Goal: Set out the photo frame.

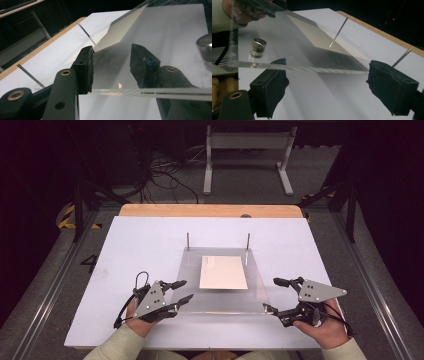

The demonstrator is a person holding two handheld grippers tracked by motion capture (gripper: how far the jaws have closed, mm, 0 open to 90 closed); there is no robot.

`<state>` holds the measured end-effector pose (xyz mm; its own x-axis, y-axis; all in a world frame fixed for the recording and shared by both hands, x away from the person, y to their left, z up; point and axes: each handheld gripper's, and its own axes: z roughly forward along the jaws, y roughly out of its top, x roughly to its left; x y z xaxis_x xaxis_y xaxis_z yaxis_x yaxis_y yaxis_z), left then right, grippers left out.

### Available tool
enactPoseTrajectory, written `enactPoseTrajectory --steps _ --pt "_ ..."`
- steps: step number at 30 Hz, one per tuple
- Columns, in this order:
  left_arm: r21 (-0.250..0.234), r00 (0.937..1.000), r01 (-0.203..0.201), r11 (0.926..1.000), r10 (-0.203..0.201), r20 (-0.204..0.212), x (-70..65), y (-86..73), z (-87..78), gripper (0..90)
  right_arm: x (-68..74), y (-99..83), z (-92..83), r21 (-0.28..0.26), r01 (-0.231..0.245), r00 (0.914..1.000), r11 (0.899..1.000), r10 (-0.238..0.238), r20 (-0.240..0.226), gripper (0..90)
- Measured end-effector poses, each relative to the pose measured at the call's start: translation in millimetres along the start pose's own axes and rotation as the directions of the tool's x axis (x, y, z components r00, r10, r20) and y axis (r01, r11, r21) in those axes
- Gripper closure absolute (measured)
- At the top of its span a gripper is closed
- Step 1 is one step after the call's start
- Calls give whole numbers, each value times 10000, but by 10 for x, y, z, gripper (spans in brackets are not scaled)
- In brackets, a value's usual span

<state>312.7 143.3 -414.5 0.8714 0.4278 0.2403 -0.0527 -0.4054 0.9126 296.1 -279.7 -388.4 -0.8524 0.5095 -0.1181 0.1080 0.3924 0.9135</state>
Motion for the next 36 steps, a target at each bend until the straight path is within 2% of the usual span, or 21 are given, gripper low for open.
enactPoseTrajectory --steps 6,11,14,16,18,20,26,36 --pt "-27 10000 24 10000 -24 34 1 1 3 532 65 43 84 -145 373 9993 9992 -374 -55 147" --pt "-42 10000 46 10000 -46 62 -4 2 7 532 102 58 163 -307 942 9953 9951 -948 -203 212" --pt "-62 10000 58 10000 -58 74 0 3 7 533 113 58 191 -454 1214 9920 9916 -1228 -286 304" --pt "-55 10000 45 10000 -44 89 -3 3 9 532 112 39 211 -495 1379 9884 9892 -1406 -567 441" --pt "-29 10000 25 10000 -24 91 -10 3 11 532 114 15 238 -580 1534 9868 9865 -1560 -437 491" --pt "-57 9999 55 10000 -54 87 -6 6 11 533 112 -10 263 -792 1876 9815 9790 -1899 -223 532" --pt "-189 9997 219 9996 -216 117 6 19 10 534 92 -23 266 -1208 1577 9872 9801 -1595 -53 557" --pt "-94 9995 301 9995 -301 -9 -5 100 -13 549 82 67 251 -960 1276 9918 9872 -1278 47 556"
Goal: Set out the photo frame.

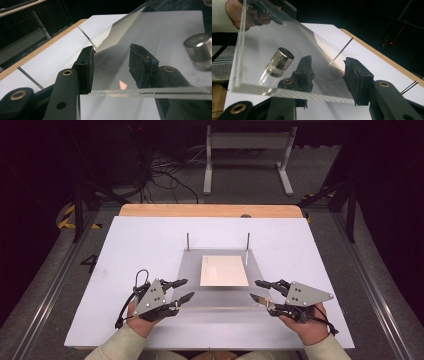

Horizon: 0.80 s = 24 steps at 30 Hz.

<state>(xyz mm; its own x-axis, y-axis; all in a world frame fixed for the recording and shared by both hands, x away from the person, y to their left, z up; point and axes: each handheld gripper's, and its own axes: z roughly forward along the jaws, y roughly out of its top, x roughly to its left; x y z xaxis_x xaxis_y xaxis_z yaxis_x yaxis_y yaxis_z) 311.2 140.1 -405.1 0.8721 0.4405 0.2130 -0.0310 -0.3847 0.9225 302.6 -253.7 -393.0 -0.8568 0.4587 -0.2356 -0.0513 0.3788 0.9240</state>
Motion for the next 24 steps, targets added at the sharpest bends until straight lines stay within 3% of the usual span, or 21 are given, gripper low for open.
enactPoseTrajectory --steps 6,19,24 --pt "-154 9997 154 9998 -151 174 3 56 -59 549 6 90 -20 110 -121 9999 9999 122 -66 566" --pt "-97 9964 -141 9999 148 833 -97 253 -274 592 166 313 -194 284 -369 9981 9989 382 -476 595" --pt "-266 9945 -7 9996 35 1049 -119 308 -329 591 196 383 -241 196 -561 9960 9982 573 -686 599"
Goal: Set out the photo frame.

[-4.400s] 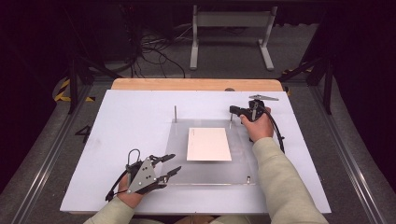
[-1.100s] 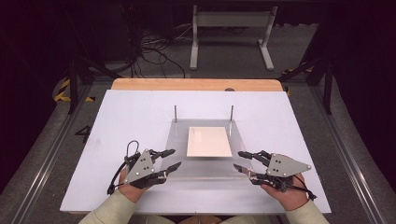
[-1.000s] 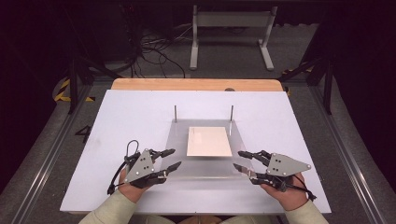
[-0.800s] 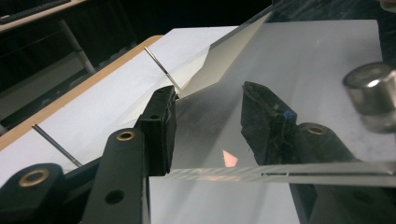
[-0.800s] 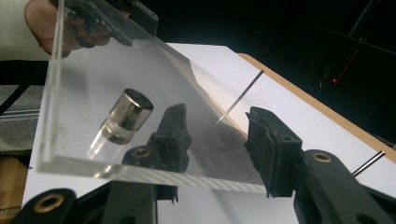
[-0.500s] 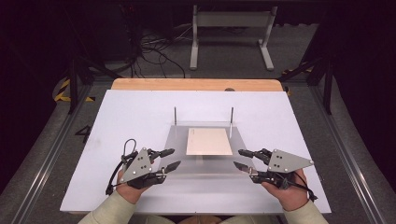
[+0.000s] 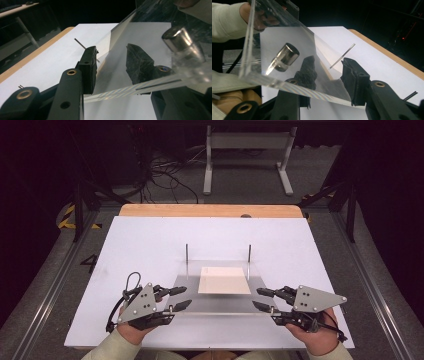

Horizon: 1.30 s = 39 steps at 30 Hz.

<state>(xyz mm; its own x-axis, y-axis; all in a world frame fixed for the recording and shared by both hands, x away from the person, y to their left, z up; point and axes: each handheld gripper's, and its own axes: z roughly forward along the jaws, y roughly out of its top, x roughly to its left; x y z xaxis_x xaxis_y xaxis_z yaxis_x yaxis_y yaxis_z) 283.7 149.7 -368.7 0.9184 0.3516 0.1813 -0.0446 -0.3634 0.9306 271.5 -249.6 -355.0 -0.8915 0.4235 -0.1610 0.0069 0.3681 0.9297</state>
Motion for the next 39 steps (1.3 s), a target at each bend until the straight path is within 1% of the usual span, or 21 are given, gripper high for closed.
enactPoseTrajectory --steps 2,6,7,8,9,10,11,12,13,14,15,16,19,23,24,25,26,28,32,34,39 --pt "-1 10000 -7 10000 7 63 -2 17 -16 591 17 21 -15 -29 -110 9999 9999 110 -83 600" --pt "-89 10000 18 10000 -18 69 -4 34 -14 590 11 36 -25 -68 -120 9998 9999 119 -129 600" --pt "-90 10000 -16 10000 17 55 2 41 -14 586 -1 39 -27 -121 -120 9999 9999 118 -122 600" --pt "-205 10000 19 9998 -21 -97 7 50 -10 580 -4 42 -27 -149 -122 9999 9998 121 -94 600" --pt "-205 10000 19 9998 -21 -97 7 50 -10 571 -11 48 -25 -209 -83 10000 9997 82 -44 600" --pt "-360 9996 216 9991 -223 -185 18 53 -4 560 -16 52 -24 -243 -64 10000 9997 64 -30 600" --pt "-360 9996 216 9991 -223 -185 18 53 -4 543 -16 52 -24 -243 -64 10000 9997 64 -30 600" --pt "-392 9985 519 9979 -526 -180 34 57 -1 543 -21 59 -20 -301 -61 10000 9995 60 -22 600" --pt "-415 9976 644 9971 -654 -215 45 57 -1 511 -27 71 -13 -356 -20 10000 9994 20 -10 601" --pt "-492 9948 865 9950 -889 -504 68 45 -7 414 -34 95 -4 -355 11 10000 9994 -11 0 603" --pt "-492 9948 865 9950 -889 -504 68 45 -7 397 -34 95 -4 -355 11 10000 9994 -11 0 603" --pt "-523 9934 935 9942 -967 -612 88 32 -17 397 -39 102 -1 -378 1 10000 9993 0 18 603" --pt "-602 9901 1085 9923 -1133 -832 128 0 -44 346 -81 130 2 -556 18 9999 9985 -11 124 602" --pt "-564 9857 1168 9916 -1227 -1152 169 -50 -55 324 -152 174 12 -845 59 9994 9964 -29 354 592" --pt "-624 9833 1276 9899 -1345 -1225 180 -70 -58 318 -165 183 14 -874 34 9993 9962 -2 373 588" --pt "-533 9823 1305 9900 -1364 -1285 199 -79 -68 312 -188 194 18 -920 -33 9990 9958 73 433 579" --pt "-505 9794 1447 9882 -1503 -1349 215 -97 -71 315 -205 200 22 -951 -83 9985 9954 134 526 572" --pt "-435 9755 1563 9868 -1611 -1499 241 -129 -83 314 -250 204 28 -1227 -134 9971 9924 224 730 564" --pt "-407 9676 1838 9821 -1880 -1683 291 -190 -103 310 -318 244 49 -1419 -142 9948 9898 283 975 559" --pt "-374 9664 1844 9821 -1881 -1750 306 -205 -112 310 -362 271 63 -1549 -133 9932 9878 310 1122 557" --pt "-306 9592 2044 9784 -2064 -1930 332 -274 -151 310 -473 307 99 -1851 -201 9898 9825 457 1349 551"
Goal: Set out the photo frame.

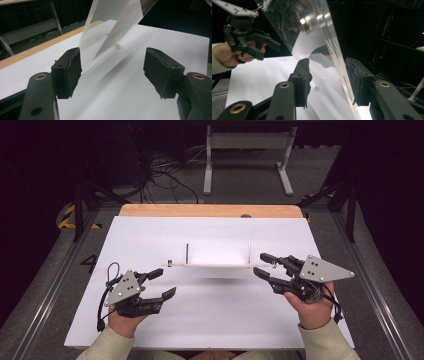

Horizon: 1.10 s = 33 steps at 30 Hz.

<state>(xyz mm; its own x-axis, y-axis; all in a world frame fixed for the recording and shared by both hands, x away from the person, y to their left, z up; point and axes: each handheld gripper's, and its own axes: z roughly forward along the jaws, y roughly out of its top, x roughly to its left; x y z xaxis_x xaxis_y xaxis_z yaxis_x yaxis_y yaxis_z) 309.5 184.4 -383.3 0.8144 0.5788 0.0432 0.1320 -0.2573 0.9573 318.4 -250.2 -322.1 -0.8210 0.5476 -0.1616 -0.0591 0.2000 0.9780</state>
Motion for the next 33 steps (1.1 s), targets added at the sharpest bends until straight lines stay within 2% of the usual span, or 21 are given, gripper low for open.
enactPoseTrajectory --steps 7,16,33 --pt "196 9994 266 9995 -262 -210 35 -79 -48 310 -188 14 92 -147 -289 9988 9995 294 396 550" --pt "549 9970 652 9964 -628 -441 70 -210 -75 309 -405 71 236 -180 -284 9966 9994 297 767 561" --pt "788 9953 916 9927 -887 -393 136 -273 -60 305 -762 10 509 132 -906 9851 9958 876 1479 573"
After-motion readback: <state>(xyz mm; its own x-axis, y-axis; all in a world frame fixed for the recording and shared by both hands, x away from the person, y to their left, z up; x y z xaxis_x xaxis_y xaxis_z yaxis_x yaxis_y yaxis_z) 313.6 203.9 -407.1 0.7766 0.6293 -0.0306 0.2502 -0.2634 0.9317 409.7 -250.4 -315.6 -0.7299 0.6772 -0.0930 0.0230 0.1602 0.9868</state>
